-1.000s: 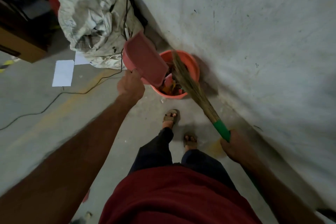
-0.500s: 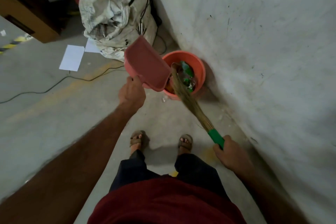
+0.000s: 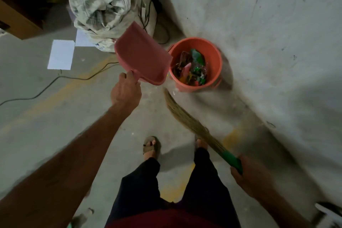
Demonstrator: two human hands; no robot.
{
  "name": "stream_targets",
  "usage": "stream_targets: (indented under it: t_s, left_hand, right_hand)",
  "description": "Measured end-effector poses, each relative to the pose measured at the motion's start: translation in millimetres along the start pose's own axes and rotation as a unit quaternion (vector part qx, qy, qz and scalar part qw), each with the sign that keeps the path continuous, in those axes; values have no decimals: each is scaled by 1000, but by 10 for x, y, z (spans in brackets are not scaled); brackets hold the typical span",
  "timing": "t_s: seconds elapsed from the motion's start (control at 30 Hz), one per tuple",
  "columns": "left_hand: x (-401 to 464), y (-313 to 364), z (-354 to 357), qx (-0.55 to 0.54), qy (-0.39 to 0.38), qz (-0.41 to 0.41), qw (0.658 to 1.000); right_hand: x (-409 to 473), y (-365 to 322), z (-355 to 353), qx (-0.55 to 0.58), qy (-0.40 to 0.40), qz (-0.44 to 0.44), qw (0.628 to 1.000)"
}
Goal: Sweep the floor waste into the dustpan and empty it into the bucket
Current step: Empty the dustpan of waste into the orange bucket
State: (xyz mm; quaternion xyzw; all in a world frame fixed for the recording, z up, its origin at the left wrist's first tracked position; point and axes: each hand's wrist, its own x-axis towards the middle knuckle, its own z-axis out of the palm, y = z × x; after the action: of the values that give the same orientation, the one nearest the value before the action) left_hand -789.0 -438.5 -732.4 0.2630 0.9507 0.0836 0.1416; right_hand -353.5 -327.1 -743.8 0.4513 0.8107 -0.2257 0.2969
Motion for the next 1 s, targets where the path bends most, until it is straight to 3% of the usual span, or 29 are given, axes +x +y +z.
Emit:
stream_targets:
  t_s: [0.23,0.37,0.7,1.0]
  left_hand:
    - [172,-636,177,0,-49,40,998]
    - [217,-802,369,-17,-62,53,997]
    - [595,-917,1207,-54,-17,68,996]
    - [760,-1231,1683,-57,28,23,998]
  right_hand:
    - [-109,-635,585,62,-18,89,994]
    - [84,-930,749,92,15,114,989]
    - [1331,-1195,1110,113,21,85,990]
    - [1890,-1268,1627,119,42,82,989]
